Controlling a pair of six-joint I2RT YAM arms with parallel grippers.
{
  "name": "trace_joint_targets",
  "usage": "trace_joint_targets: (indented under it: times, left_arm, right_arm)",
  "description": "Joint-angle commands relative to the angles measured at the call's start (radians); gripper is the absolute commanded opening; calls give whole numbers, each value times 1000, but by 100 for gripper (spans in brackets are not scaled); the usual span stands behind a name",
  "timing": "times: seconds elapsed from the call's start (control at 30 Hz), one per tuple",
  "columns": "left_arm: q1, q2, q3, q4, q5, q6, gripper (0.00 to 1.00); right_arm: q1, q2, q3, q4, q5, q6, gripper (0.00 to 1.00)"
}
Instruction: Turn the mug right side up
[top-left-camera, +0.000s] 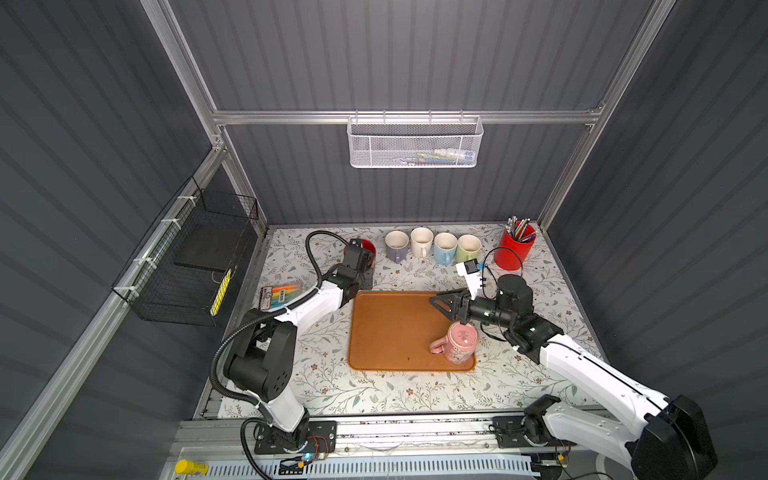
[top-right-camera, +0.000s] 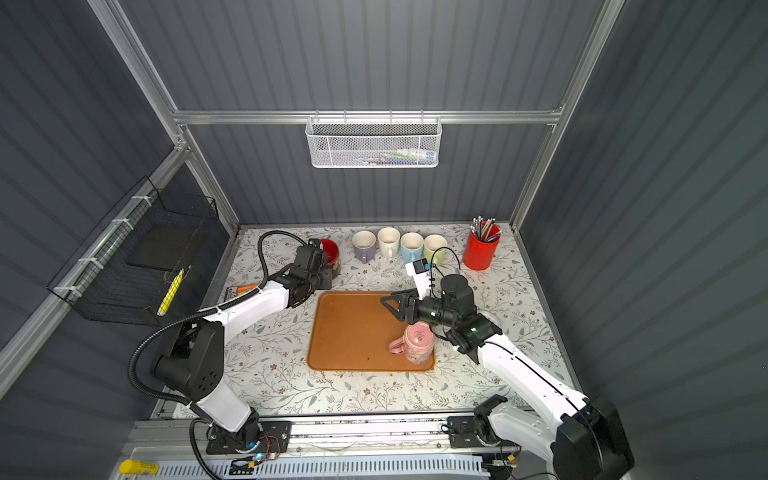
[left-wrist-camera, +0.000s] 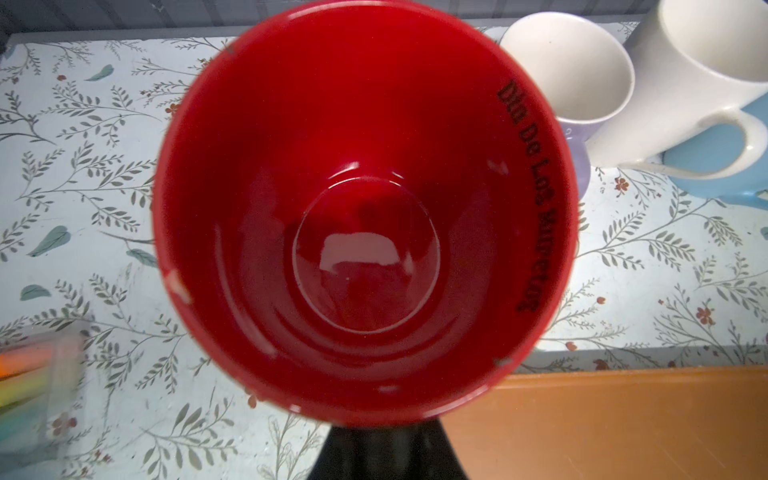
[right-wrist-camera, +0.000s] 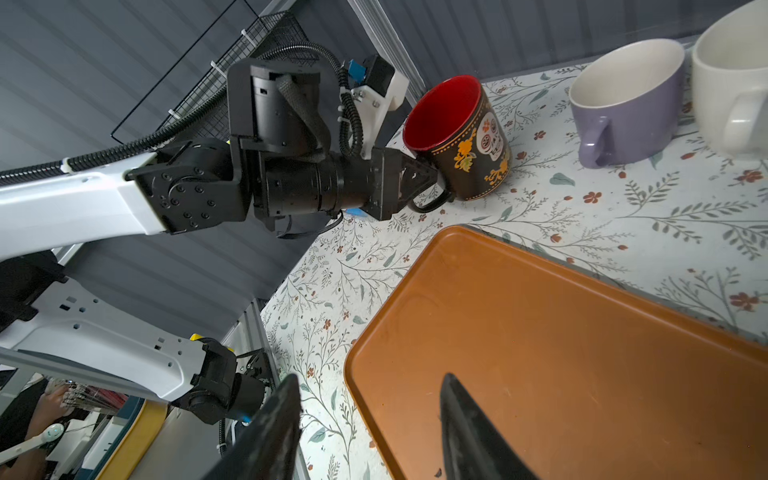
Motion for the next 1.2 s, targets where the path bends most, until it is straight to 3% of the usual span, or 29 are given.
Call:
trace_joint_targets:
  times: [0.0,0.63,1.17]
  left_arm:
    - [27,15,106,161,21,25,0]
    - [88,254,357,135,111,57,0]
    - [94,333,430,126,145,68,0]
  right_arm:
    - [-8,2,-6,0,8,-23,54]
    - [-20,33,22,-27,-7,-29,55]
    - [-21,48,54,-63,-5,-35,56]
